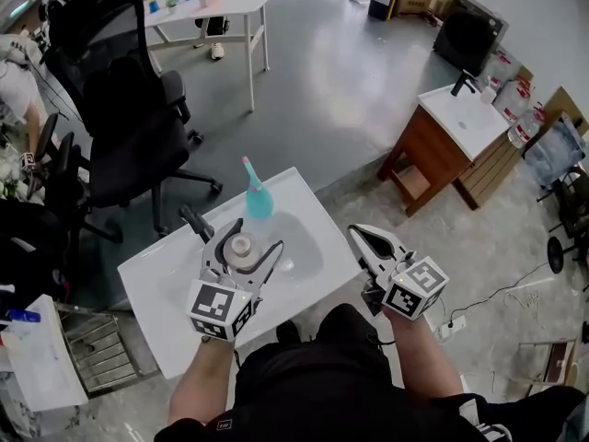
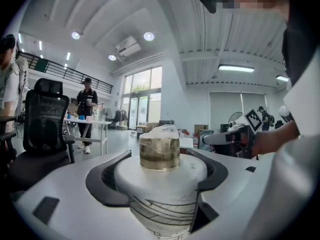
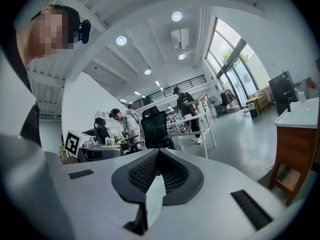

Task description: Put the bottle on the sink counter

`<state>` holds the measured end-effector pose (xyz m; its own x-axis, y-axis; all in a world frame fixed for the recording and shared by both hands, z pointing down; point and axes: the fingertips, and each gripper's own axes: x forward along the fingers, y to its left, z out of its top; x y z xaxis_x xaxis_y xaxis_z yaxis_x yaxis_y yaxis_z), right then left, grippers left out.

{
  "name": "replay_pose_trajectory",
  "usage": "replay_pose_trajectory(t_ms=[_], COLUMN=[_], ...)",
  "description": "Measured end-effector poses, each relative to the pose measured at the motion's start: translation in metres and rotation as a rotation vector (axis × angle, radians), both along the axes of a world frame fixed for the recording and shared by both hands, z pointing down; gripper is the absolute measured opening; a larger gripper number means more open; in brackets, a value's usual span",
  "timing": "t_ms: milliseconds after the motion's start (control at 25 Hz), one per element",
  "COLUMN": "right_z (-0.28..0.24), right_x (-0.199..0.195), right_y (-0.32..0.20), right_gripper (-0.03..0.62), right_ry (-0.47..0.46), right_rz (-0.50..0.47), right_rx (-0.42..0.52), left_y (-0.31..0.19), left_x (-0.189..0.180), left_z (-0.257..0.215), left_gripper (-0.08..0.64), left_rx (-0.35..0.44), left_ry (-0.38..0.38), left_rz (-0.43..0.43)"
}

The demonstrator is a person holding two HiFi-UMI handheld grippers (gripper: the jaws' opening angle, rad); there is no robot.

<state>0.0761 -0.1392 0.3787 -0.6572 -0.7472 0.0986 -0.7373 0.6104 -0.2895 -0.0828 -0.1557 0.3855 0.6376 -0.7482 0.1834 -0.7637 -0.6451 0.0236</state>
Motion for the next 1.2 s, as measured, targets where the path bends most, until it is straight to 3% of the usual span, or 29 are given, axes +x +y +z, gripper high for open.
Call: replay_pose_trajectory(t_ms=[360,1200], right_z=[0.015,0.047], right_x=[-0.019,0.033], right_y=[-0.035,-0.127], right_gripper=[0.014,0.014], right_ry=[0.007,-0.015], right_rz=[-0.040,-0.122], right_rx=[-0.041,-0.098], left_y=[-0.027,-0.124], left_x=[0.002,0.079], left_z=[0.015,0.065], left_gripper=[0.336,0.336], left_rx=[-0.036,-0.121], left_ry=[0.015,-0.014], left_rz=[0.004,-0.043])
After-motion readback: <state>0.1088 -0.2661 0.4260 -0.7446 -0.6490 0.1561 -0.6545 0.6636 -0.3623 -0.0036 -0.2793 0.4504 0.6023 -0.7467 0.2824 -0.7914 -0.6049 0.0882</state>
